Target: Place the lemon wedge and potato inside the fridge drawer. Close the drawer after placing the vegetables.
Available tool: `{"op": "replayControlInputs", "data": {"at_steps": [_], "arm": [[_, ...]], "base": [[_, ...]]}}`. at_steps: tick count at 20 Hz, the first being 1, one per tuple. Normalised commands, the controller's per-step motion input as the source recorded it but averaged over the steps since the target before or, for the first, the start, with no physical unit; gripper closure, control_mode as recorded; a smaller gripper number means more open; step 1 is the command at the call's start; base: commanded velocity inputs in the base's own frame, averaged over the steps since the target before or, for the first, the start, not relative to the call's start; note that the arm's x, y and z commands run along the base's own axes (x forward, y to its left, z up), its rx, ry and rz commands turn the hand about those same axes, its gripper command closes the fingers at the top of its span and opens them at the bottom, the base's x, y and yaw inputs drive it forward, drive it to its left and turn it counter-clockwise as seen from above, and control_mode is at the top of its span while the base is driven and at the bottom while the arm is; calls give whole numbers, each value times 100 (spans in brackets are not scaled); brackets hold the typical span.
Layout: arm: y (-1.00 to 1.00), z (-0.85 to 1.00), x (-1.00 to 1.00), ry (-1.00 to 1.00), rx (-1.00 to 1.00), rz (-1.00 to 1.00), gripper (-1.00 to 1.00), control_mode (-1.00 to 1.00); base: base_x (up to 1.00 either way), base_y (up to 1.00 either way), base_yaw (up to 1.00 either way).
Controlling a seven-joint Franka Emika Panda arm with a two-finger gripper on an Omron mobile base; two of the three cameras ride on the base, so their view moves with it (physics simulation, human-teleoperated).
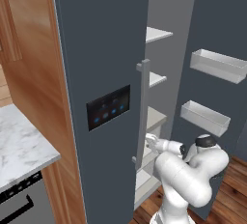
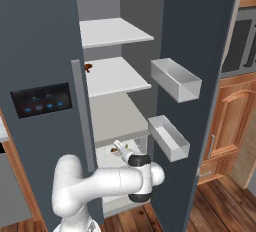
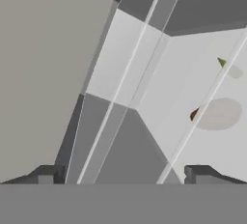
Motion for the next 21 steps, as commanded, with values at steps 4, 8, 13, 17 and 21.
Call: {"op": "replayControlInputs", "data": {"at_steps": [4,8,13,17,21], "arm": [[1,-11,-4,-6,12,2,-100,-100],[0,0,-45,-10,9,0,-100,-100],[0,23,-82,-4,1,0,-100,-100],[-5,54,-100,0,0,-4,-100,-100],[-24,74,-100,0,0,-7,-100,-100]], "base": [[0,0,0],[0,0,0],[0,0,0],[0,0,0],[0,0,0]]}}
